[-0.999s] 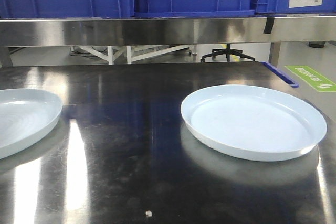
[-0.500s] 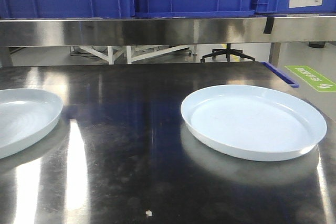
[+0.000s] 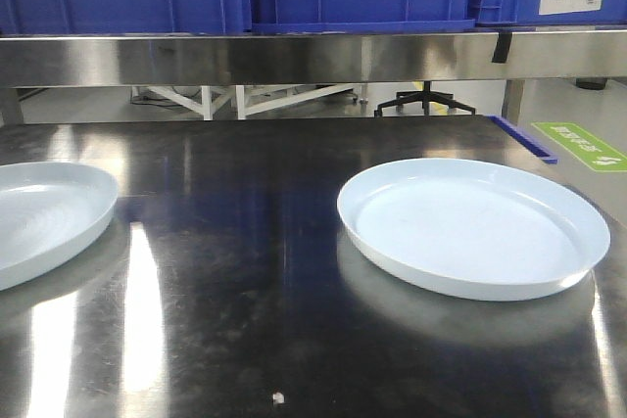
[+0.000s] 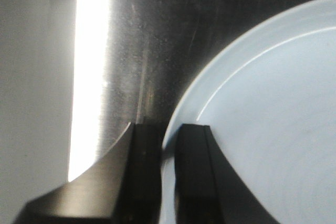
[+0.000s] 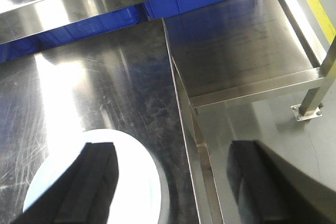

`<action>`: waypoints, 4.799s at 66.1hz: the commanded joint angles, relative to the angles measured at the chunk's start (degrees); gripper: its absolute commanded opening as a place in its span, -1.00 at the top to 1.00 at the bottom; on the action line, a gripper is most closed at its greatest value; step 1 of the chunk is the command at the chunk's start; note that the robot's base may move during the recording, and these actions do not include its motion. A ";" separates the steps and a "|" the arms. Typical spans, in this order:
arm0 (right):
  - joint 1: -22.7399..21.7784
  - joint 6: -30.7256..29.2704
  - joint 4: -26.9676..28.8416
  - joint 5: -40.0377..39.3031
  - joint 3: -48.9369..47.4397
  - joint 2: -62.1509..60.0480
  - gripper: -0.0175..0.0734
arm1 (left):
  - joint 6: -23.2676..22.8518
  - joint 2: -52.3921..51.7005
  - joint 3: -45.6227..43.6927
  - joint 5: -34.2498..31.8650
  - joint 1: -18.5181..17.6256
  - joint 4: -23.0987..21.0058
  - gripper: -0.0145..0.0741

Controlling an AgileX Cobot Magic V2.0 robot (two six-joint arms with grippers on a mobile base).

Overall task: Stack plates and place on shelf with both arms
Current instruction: 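Lift the plate with the left gripper and slide it toward the other plate, then release the plate and raise the left gripper away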

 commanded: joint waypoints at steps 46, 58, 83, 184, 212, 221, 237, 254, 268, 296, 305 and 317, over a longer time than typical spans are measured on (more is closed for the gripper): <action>0.04 -0.24 0.11 -3.91 -2.25 -0.53 -0.60 | -0.53 -7.32 -12.87 2.70 -8.69 -4.77 0.45; 0.04 -0.24 0.11 -3.64 -2.25 -0.53 -0.60 | -0.53 -7.32 -13.68 0.99 -13.64 -7.29 0.45; 0.04 -0.24 0.11 -3.63 -2.25 -0.53 -0.60 | -0.53 -3.04 -13.76 -1.15 -21.71 -10.00 0.45; 0.04 -0.24 0.11 -3.63 -2.25 -0.53 -0.60 | -1.10 0.40 -16.68 3.75 -21.50 -3.58 -0.11; 0.04 -0.24 0.11 -3.69 -2.25 -0.32 -0.60 | -11.18 -15.10 -22.11 5.72 -21.50 12.19 0.48; 0.04 -0.24 0.13 -3.64 -2.25 0.05 -0.60 | -18.10 -22.68 -21.21 5.48 -21.50 20.89 0.48; 0.04 -0.24 0.13 -3.64 -2.25 0.05 -0.60 | -31.40 -38.50 -12.97 5.16 -21.50 35.39 0.48; 0.04 -0.24 0.13 -3.64 -2.25 0.05 -0.60 | -32.39 -53.22 -0.06 5.05 -21.50 36.90 0.48; 0.04 -0.24 0.13 -3.64 -2.25 0.05 -0.60 | -32.39 -62.06 9.27 5.05 -21.50 33.39 0.48; 0.04 -0.24 0.13 -3.41 -2.25 0.06 -0.60 | -30.72 -66.58 18.21 -4.00 -21.50 22.11 0.48; 0.04 -0.24 0.13 -3.23 -2.25 0.06 -0.60 | -25.09 -66.58 19.07 -6.87 -21.50 18.36 0.48; 0.04 -0.24 0.13 -3.21 -2.25 0.06 -0.60 | -18.04 -66.58 19.54 -8.35 -21.50 17.86 0.48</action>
